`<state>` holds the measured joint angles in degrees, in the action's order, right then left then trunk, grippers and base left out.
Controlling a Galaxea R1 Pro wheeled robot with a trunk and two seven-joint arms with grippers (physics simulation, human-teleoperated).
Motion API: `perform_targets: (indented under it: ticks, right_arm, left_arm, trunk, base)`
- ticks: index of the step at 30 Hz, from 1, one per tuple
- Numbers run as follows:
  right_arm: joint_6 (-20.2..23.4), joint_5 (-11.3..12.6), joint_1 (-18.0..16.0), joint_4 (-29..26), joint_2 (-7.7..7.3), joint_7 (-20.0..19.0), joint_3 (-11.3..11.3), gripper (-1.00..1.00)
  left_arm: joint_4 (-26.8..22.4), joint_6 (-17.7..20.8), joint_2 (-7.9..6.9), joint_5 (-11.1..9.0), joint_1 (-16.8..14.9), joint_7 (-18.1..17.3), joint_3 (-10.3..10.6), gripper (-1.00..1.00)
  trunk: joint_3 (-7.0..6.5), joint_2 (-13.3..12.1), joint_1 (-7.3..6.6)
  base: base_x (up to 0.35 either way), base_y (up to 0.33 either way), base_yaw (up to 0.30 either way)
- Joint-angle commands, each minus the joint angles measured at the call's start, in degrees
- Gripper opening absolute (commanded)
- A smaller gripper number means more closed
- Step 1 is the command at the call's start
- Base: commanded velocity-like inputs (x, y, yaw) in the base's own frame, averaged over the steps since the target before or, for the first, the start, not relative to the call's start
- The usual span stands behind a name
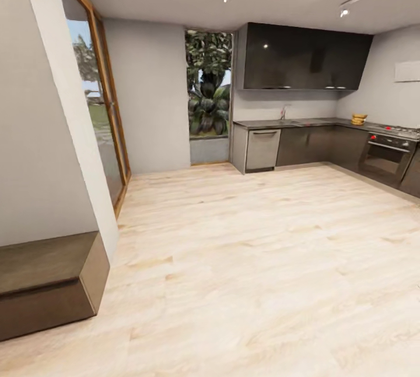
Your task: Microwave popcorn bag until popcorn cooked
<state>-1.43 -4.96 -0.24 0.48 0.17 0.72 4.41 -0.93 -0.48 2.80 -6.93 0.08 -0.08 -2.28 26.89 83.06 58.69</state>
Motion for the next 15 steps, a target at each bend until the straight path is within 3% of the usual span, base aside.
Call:
perform_targets:
  ticks: [1, 15]
  right_arm:
    - [-0.2, -0.3, 0.0, 0.1, 0.00, 0.1, 0.4, 1.00]
    - [-0.2, -0.3, 0.0, 0.1, 0.05, 0.1, 0.4, 1.00]
  left_arm:
    - [0.0, -0.1, 0.01, -0.5, 0.0, 0.0, -0.2, 1.00]
    - [0.0, -0.1, 0.01, -0.5, 0.0, 0.0, -0.2, 1.00]
  trunk:
    - [0.04, 0.0, 0.03]
    - [0.04, 0.0, 0.03]
  base:
    - [0.328, 0.000, -0.250]
    - [0.328, 0.000, -0.250]
